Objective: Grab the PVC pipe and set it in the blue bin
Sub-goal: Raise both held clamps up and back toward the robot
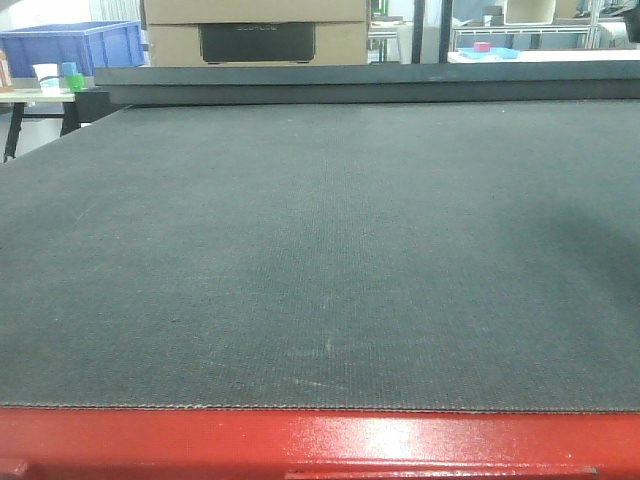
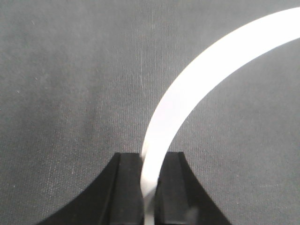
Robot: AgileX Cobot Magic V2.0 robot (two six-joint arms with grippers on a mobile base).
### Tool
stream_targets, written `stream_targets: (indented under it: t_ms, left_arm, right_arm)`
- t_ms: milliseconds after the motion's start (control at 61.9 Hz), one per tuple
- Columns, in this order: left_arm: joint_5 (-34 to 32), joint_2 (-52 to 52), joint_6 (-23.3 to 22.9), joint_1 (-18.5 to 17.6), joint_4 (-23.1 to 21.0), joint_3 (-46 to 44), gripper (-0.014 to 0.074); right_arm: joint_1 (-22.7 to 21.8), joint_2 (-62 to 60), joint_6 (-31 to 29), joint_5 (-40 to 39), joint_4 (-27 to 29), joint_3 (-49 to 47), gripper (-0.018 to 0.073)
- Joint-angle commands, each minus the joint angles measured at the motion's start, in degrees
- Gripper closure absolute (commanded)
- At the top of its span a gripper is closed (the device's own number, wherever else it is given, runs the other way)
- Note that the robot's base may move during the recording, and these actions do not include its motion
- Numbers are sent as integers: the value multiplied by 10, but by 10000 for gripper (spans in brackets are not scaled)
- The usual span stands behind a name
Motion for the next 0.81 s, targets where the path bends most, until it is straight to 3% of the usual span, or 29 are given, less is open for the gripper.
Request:
stream_targets:
  t_ms: [0, 210, 404, 614, 791]
  left_arm:
    - [-66, -48, -6, -1, -6, 61, 707]
    - [-122, -145, -6, -1, -24, 164, 707]
    - [-149, -256, -6, -1, -31, 176, 707]
    - [-261, -347, -6, -1, 26, 176, 707]
    - [-350, -381, -6, -1, 27, 176, 707]
  right_arm:
    - [1, -38, -9, -70, -6, 60, 712]
    - [1, -142, -9, -123, -4, 149, 712]
    - [1, -265, -9, -205, -22, 173, 712]
    - [1, -324, -9, -271, -23, 173, 712]
    - [1, -338, -10, -300, -71, 173, 718]
